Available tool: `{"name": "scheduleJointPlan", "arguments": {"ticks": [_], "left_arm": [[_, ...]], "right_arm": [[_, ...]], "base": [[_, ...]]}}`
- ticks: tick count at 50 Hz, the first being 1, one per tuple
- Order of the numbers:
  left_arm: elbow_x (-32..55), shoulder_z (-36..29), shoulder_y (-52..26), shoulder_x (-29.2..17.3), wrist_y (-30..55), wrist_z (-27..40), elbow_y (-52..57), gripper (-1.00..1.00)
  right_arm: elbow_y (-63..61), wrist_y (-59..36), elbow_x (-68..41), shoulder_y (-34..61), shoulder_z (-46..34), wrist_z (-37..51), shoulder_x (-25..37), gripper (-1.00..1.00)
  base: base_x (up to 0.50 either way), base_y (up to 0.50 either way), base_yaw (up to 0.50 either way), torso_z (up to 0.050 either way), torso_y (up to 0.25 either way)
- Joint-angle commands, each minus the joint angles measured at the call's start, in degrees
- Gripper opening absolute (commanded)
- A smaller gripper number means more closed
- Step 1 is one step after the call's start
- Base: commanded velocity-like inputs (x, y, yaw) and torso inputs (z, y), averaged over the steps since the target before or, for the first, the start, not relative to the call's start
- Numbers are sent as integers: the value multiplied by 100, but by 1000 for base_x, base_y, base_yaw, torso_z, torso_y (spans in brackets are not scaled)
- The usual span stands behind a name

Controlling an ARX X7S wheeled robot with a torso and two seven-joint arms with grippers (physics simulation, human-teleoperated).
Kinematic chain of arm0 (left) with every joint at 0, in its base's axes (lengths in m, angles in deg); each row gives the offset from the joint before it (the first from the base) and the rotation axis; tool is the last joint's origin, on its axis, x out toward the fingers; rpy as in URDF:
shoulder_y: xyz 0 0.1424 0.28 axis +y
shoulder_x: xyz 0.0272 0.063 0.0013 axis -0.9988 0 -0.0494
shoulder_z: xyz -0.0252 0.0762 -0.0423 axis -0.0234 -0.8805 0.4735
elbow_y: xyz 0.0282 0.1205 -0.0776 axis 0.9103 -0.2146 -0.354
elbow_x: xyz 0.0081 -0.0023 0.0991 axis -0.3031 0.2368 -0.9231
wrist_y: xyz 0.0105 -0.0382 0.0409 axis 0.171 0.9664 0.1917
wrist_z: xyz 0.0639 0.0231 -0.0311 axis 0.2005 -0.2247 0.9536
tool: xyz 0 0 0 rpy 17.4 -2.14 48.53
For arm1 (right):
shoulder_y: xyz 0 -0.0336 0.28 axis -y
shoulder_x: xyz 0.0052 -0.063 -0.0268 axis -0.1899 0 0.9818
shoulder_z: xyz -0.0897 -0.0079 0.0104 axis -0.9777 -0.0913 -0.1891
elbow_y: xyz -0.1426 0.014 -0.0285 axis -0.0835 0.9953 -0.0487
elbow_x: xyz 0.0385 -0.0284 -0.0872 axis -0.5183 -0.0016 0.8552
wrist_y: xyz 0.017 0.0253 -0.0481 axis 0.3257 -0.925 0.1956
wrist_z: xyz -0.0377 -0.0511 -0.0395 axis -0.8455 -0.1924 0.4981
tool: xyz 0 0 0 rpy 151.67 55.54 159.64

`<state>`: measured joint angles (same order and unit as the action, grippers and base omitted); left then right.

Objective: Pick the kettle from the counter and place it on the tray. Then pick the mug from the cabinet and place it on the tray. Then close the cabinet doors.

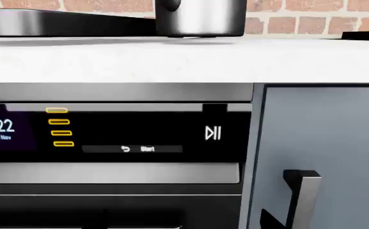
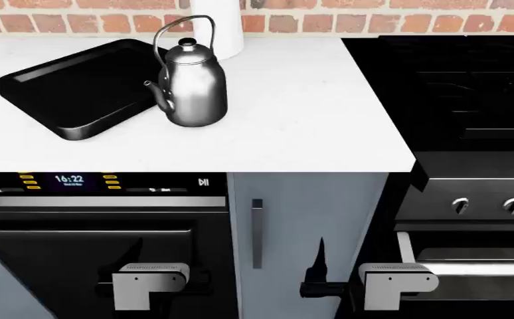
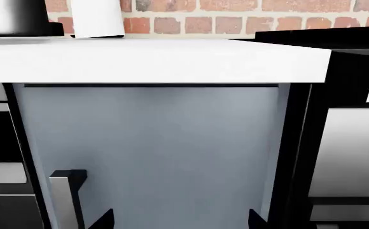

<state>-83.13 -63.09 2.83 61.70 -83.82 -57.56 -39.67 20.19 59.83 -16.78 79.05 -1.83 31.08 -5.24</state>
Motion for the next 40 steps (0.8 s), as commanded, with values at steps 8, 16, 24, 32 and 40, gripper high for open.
{"name": "scheduleJointPlan", "arguments": {"ticks": [8,16,24,32,40], "left_arm": [[303,-222,92,-228,152,274,501,100],[228,-313,158,-398,429,456,1575,100],[295,-161,-509,-622,1736,601,2839,100],[375,-164,-2478,-818,4132,578,3891,100],[435,-284,-5542,-942,6374,579,3737,100]], "right_arm": [[-398,-104,-291,-109,-216,253,231,100],[-973,-275,-407,-246,-271,379,354,100],[-1270,-370,-471,-304,-325,474,446,100],[-1495,-475,-506,-320,-377,569,516,100],[-1650,-474,-602,-372,-391,625,591,100]], "base": [[0,0,0,0,0],[0,0,0,11,0],[0,0,0,50,0],[0,0,0,50,0],[0,0,0,50,0]]}}
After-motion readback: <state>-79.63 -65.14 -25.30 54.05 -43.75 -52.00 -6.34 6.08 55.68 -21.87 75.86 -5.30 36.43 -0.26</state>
